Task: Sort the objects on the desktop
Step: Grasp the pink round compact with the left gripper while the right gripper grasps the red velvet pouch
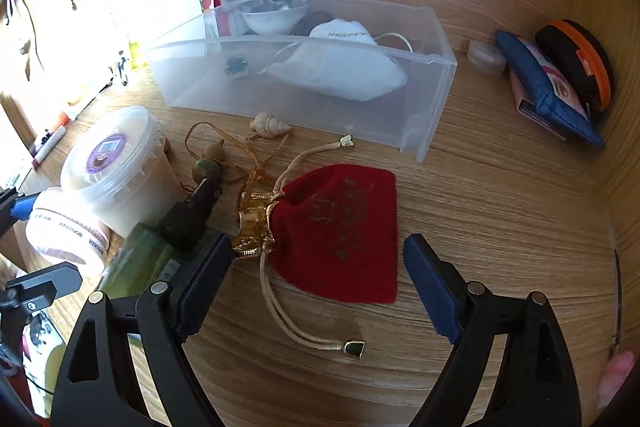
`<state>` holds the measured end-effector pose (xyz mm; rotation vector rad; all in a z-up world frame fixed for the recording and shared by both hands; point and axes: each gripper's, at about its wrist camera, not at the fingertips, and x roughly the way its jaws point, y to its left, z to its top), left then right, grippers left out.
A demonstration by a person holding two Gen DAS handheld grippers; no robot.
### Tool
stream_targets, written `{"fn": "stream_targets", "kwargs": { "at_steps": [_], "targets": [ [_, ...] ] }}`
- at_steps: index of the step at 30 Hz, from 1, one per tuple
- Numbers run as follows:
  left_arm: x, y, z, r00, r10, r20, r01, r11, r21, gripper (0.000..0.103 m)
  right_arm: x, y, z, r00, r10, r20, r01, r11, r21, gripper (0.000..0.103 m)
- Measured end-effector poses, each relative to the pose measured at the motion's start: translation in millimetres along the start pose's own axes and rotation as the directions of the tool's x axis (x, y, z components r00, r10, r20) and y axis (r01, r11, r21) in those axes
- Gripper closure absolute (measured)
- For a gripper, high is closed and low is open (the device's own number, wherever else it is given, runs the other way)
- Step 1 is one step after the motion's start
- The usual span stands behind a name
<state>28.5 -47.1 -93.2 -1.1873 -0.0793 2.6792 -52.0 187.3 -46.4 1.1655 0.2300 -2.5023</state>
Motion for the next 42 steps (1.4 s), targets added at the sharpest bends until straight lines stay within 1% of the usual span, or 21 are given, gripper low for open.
{"fn": "stream_targets", "kwargs": {
  "at_steps": [2,5,7,8,9,10,11,13,14,15,17,18,21,25,29,34,37,42],
  "targets": [
    [0,-1,1,1.0,0.002,0.007,-0.002,1.0,0.001,0.01,1,0,1,1.0,-0.006,0.003,0.006,1.0,0.007,0.02],
    [0,0,2,1.0,0.013,0.021,-0.013,1.0,-0.002,0.016,2,1,2,1.0,0.006,0.0,-0.006,1.0,0.002,0.024],
    [0,0,1,1.0,0.011,0.025,-0.011,1.0,-0.002,0.026,3,1,1,1.0,0.015,0.002,-0.015,1.0,0.002,0.027],
    [1,1,1,1.0,0.005,0.022,-0.005,1.0,-0.002,0.029,4,2,1,1.0,0.006,0.004,-0.006,1.0,0.001,0.032],
    [2,1,1,1.0,-0.003,0.015,0.004,1.0,-0.005,0.035,4,3,0,1.0,-0.019,0.01,0.02,1.0,-0.01,0.037],
    [4,1,0,1.0,-0.013,0.005,0.013,1.0,-0.007,0.041,4,6,0,1.0,-0.029,0.012,0.029,0.999,-0.021,0.039],
    [7,1,-1,1.0,-0.014,-0.006,0.014,1.0,-0.006,0.043,4,7,0,0.999,-0.03,0.016,0.03,0.999,-0.026,0.044],
    [11,1,-2,1.0,-0.008,-0.02,0.008,1.0,-0.001,0.056,3,12,-1,0.999,-0.036,0.028,0.037,0.998,-0.049,0.053],
    [12,2,-3,1.0,-0.008,-0.023,0.008,1.0,0.001,0.058,3,13,-1,0.999,-0.04,0.034,0.042,0.998,-0.054,0.059],
    [11,2,-3,1.0,-0.001,-0.017,0.002,1.0,0.004,0.062,2,13,-2,0.998,-0.041,0.038,0.044,0.997,-0.058,0.066],
    [11,3,-4,1.0,-0.008,-0.02,0.008,1.0,-0.001,0.062,2,12,-1,0.998,-0.045,0.045,0.047,0.998,-0.05,0.074],
    [11,3,-4,1.0,-0.008,-0.019,0.008,1.0,-0.006,0.062,1,10,-1,0.998,-0.035,0.05,0.036,0.999,-0.037,0.079],
    [9,5,-5,1.0,-0.002,-0.018,0.002,1.0,-0.019,0.062,-1,4,-1,0.998,-0.011,0.058,0.011,1.0,-0.007,0.086],
    [4,7,-6,1.0,0.004,-0.008,-0.005,0.999,-0.042,0.062,-6,0,-3,0.996,0.013,0.089,-0.016,1.0,0.025,0.089],
    [-7,10,-2,1.0,0.012,0.024,-0.011,0.998,-0.06,0.062,-18,-5,-3,0.99,0.038,0.138,-0.046,0.998,0.054,0.09],
    [-21,12,8,0.998,0.029,0.064,-0.026,0.998,-0.055,0.062,-36,-7,-1,0.981,0.056,0.183,-0.066,0.997,0.049,0.09],
    [-25,9,11,0.996,0.05,0.08,-0.046,0.998,-0.043,0.062,-46,-9,0,0.977,0.084,0.196,-0.093,0.995,0.036,0.09],
    [-31,11,21,0.992,0.066,0.104,-0.062,0.997,-0.041,0.062,-67,-10,-2,0.967,0.099,0.235,-0.105,0.994,0.014,0.09]
  ]
}}
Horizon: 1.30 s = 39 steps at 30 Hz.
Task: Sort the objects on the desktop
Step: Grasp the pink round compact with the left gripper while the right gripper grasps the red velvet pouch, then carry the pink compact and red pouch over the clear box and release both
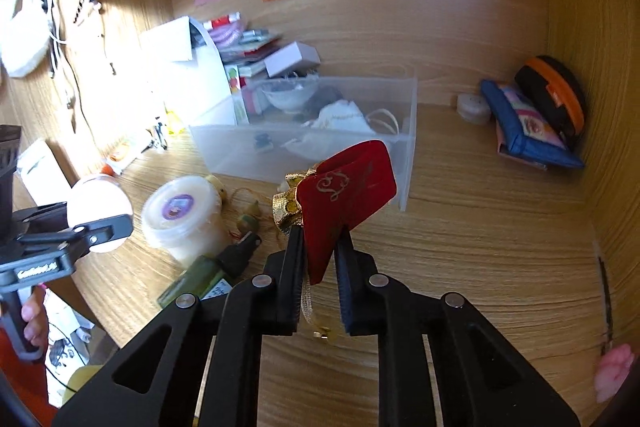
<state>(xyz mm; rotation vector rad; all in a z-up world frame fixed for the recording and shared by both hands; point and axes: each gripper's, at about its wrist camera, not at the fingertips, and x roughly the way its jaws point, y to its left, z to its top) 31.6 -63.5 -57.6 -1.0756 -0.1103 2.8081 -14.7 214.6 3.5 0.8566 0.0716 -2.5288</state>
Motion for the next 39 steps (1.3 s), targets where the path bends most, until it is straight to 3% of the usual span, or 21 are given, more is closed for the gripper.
{"fn": "stream_targets", "kwargs": {
  "at_steps": [8,17,21,25,39],
  "targets": [
    [2,8,30,0.999,0.034,0.037,-0.034,0.999,-0.004,0.062,-30,-4,20,0.996,-0.003,0.089,0.005,1.0,-0.022,0.089],
    [0,24,68,0.99,0.092,0.111,-0.093,0.996,0.002,0.062,-32,-8,46,0.991,-0.007,0.137,0.015,0.998,-0.061,0.089],
    [4,34,91,0.99,0.048,0.131,-0.046,0.999,-0.012,0.062,-22,-6,65,0.989,0.018,0.149,-0.005,0.996,-0.087,0.089],
    [19,39,111,0.993,0.023,0.12,-0.021,1.0,-0.017,0.062,-6,-6,80,0.989,0.054,0.137,-0.04,0.994,-0.104,0.089],
    [94,18,167,0.999,-0.043,0.011,0.042,0.998,0.053,0.062,45,-26,116,0.997,0.044,0.067,-0.038,0.995,-0.088,0.089]
  ]
}}
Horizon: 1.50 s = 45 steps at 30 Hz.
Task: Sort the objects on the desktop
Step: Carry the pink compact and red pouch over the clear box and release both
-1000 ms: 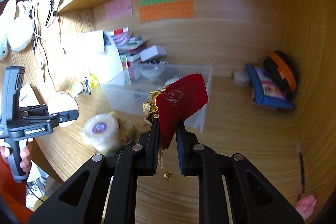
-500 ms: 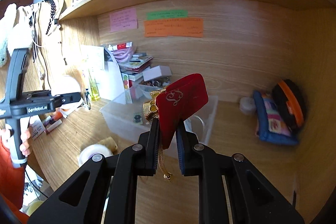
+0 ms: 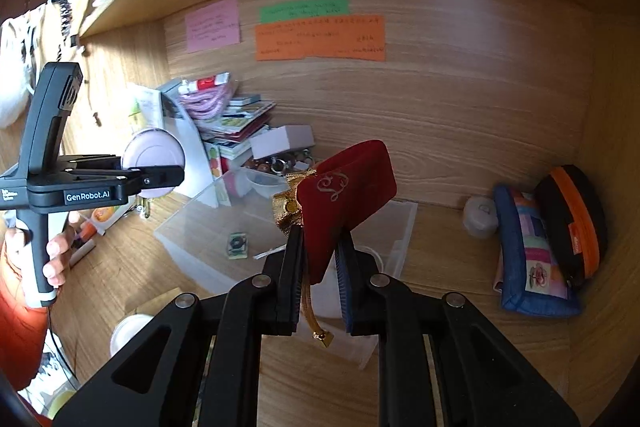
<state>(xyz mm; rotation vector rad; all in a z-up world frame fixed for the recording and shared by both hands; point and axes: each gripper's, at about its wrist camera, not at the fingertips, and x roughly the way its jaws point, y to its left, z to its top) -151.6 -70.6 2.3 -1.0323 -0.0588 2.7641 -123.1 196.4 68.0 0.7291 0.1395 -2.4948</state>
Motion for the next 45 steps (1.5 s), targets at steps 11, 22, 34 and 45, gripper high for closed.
{"fn": "stream_targets", "kwargs": {
  "at_steps": [11,22,34,45],
  "targets": [
    [59,-1,23,0.995,-0.016,-0.1,0.017,1.0,0.005,0.062,42,-19,10,0.993,0.063,-0.097,-0.059,0.997,0.045,0.089],
    [95,3,15,0.985,0.054,-0.165,-0.046,0.998,0.048,0.062,88,16,20,0.971,0.149,-0.19,-0.155,0.988,-0.016,0.089],
    [108,-4,5,0.974,0.138,-0.181,-0.114,0.984,0.138,0.062,136,47,5,0.956,0.026,-0.292,-0.067,0.989,-0.132,0.088],
    [110,-8,-4,0.963,0.182,-0.198,-0.147,0.973,0.18,0.062,145,44,-2,0.953,-0.018,-0.302,-0.036,0.984,-0.172,0.081]
  ]
}}
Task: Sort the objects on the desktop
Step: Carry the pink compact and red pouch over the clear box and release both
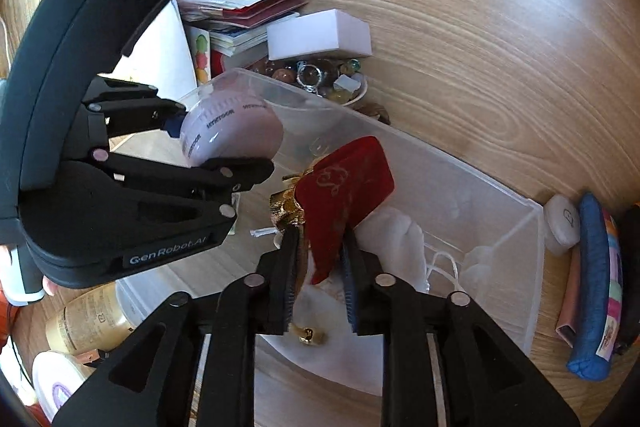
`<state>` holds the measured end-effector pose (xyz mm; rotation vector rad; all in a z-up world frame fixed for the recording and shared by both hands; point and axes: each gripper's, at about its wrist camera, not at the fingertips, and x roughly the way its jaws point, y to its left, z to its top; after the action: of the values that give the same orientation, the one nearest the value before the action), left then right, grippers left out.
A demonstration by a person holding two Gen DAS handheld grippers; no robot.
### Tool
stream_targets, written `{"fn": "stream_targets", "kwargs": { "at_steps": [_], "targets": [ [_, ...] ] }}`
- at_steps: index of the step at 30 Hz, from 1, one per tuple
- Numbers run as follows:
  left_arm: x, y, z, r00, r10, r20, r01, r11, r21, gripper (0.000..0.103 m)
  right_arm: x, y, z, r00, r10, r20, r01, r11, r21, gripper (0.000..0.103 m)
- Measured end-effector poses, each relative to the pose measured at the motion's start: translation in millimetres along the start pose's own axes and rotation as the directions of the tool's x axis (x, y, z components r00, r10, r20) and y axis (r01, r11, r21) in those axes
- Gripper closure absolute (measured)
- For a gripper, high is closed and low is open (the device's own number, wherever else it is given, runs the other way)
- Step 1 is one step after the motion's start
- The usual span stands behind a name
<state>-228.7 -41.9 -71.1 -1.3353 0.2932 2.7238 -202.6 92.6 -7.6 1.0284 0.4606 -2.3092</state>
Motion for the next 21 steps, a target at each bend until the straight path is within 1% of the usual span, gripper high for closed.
{"fn": "stream_targets", "kwargs": {
  "at_steps": [1,2,3,4,6,7,8,11,12,13,17,19,21],
  "targets": [
    [0,0,0,1.0,0.001,0.001,-0.001,1.0,0.001,0.062,0,-2,0,1.0,-0.003,0.001,0.003,1.0,0.004,0.079],
    [0,0,0,1.0,0.001,0.001,-0.001,1.0,0.002,0.062,0,-4,0,1.0,-0.004,0.002,0.004,1.0,0.008,0.074],
    [-1,1,-1,1.0,0.002,0.003,-0.002,1.0,-0.001,0.062,-1,-6,0,1.0,-0.005,0.004,0.005,1.0,0.014,0.065],
    [-1,1,-1,1.0,0.002,0.002,-0.002,1.0,-0.001,0.061,-2,-7,0,1.0,-0.005,0.012,0.005,1.0,0.022,0.06],
    [-2,2,-1,1.0,0.001,0.0,-0.001,1.0,-0.003,0.059,-4,-9,0,1.0,-0.017,0.023,0.016,1.0,0.027,0.043],
    [-3,2,-1,1.0,0.0,0.001,0.0,1.0,-0.005,0.059,-6,-8,0,0.999,-0.02,0.03,0.019,1.0,0.023,0.039],
    [-5,3,-1,1.0,0.005,0.006,-0.004,1.0,-0.008,0.058,-9,-7,0,0.999,-0.026,0.038,0.025,1.0,0.017,0.037],
    [-14,7,0,0.999,0.013,0.031,-0.012,1.0,-0.016,0.051,-14,-2,1,0.997,-0.057,0.05,0.057,0.998,-0.012,0.034],
    [-19,8,1,0.999,0.012,0.044,-0.011,1.0,-0.021,0.045,-17,0,2,0.996,-0.073,0.058,0.075,0.997,-0.026,0.032],
    [-23,9,0,0.999,0.014,0.053,-0.012,1.0,-0.024,0.042,-19,0,2,0.994,-0.086,0.065,0.089,0.996,-0.034,0.03],
    [-37,12,3,0.996,0.024,0.084,-0.022,0.999,-0.025,0.041,-31,-2,5,0.988,-0.127,0.092,0.13,0.991,-0.036,0.023],
    [-41,7,5,0.994,0.04,0.098,-0.038,0.999,-0.022,0.029,-40,-5,4,0.986,-0.129,0.102,0.132,0.991,-0.025,0.022],
    [-49,4,4,0.991,0.059,0.118,-0.058,0.998,-0.013,0.029,-50,-7,1,0.985,-0.135,0.112,0.137,0.99,-0.013,0.021]
  ]
}}
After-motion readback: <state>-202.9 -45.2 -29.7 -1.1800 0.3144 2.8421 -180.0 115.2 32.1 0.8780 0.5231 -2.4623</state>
